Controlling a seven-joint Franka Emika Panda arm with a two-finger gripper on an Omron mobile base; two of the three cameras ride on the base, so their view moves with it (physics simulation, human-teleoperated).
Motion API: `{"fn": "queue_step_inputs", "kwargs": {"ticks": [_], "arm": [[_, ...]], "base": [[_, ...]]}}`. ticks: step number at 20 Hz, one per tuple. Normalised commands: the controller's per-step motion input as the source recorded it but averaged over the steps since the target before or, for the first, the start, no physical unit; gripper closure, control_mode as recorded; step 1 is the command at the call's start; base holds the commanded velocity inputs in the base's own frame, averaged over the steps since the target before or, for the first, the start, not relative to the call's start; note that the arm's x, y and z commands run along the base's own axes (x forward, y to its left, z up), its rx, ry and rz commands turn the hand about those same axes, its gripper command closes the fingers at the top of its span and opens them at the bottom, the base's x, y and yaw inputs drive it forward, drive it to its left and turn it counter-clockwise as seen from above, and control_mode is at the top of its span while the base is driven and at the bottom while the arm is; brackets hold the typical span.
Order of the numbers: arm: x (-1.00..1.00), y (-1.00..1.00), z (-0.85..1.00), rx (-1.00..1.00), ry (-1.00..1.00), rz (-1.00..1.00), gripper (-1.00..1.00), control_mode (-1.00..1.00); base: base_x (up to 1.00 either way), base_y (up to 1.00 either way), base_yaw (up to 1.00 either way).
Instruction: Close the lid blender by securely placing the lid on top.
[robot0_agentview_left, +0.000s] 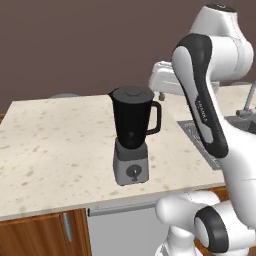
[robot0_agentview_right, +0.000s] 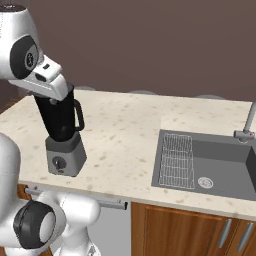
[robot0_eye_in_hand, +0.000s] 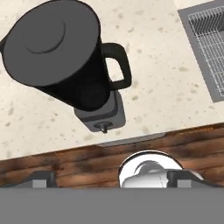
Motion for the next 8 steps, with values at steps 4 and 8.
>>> {"fn": "queue_step_inputs", "kwargs": {"ticks": [4,8], "arm": [[-0.88,-0.63,0.05,0.11,-0.27,0.0,-1.0,-1.0],[-0.76,-0.47,0.07,0.09,-0.32,0.0,-1.0,-1.0]], "base": [[0.0,0.0,0.0],[0.0,0.0,0.0]]}}
